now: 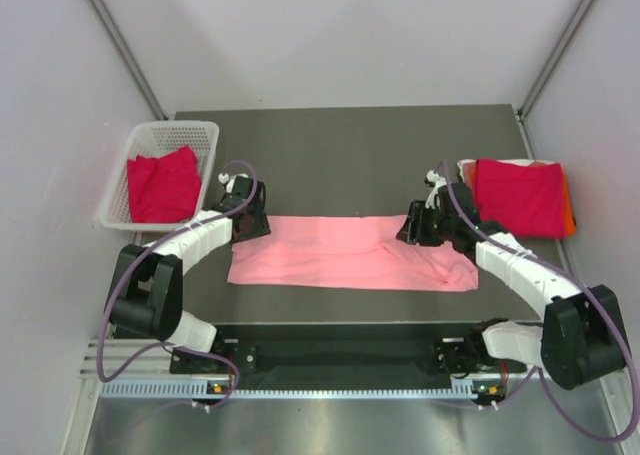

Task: Fold and stack the t-shirts
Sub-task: Fold the tshirt

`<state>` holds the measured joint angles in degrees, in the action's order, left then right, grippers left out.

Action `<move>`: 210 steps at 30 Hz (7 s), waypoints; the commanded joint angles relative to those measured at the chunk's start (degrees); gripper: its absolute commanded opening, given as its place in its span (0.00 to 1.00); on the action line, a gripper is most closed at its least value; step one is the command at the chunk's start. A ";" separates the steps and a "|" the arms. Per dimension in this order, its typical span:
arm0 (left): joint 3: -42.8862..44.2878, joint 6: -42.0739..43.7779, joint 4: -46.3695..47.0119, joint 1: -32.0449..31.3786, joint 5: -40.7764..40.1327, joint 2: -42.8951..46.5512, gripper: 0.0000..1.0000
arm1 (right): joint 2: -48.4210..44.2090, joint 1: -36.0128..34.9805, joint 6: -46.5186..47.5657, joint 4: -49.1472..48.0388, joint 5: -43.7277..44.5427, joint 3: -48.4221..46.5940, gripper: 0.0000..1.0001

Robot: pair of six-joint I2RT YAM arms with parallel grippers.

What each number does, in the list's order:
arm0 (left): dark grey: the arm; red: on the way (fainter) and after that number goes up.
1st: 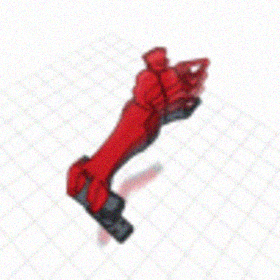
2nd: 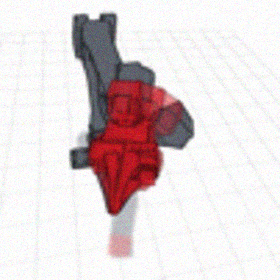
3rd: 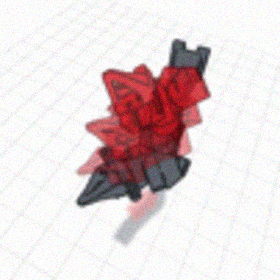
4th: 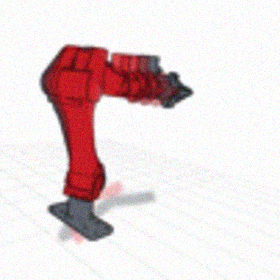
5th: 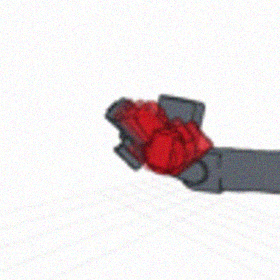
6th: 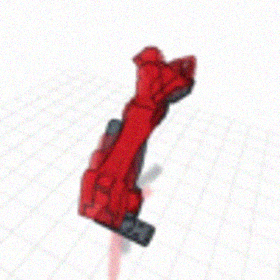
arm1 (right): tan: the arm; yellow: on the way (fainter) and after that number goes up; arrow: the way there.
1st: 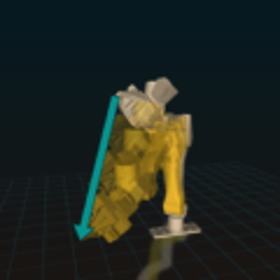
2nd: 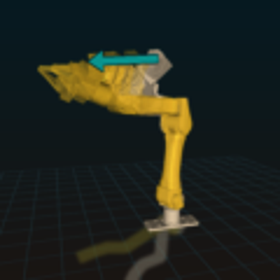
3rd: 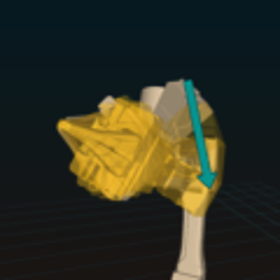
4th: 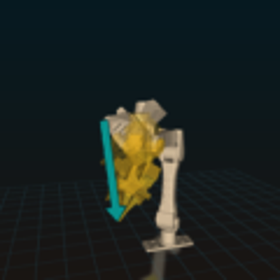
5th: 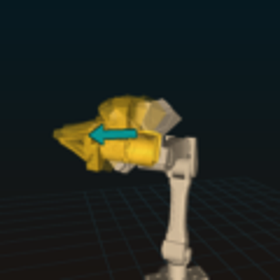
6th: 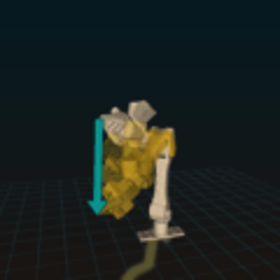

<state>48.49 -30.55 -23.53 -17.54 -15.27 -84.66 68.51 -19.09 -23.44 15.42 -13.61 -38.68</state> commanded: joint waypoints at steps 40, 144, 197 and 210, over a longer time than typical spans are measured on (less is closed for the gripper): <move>7.58 -2.15 -3.63 -5.92 0.32 2.40 0.61 | -20.08 1.86 -6.10 -4.10 -16.33 17.33 0.49; 2.58 -4.34 -11.98 -35.37 -7.85 -4.98 0.59 | 53.30 14.52 -13.03 -8.21 5.60 -42.61 0.46; 13.49 -16.13 -11.19 -48.05 7.95 1.57 0.68 | 29.56 18.65 -6.35 -3.38 1.39 -29.44 0.91; -0.93 -9.10 -7.15 -22.64 12.54 9.34 0.73 | 41.61 17.34 -7.14 -4.08 -1.86 -35.67 0.88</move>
<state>49.60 -42.09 -33.23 -43.16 -5.26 -76.75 108.31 -1.15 -30.28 12.97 -14.06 -70.41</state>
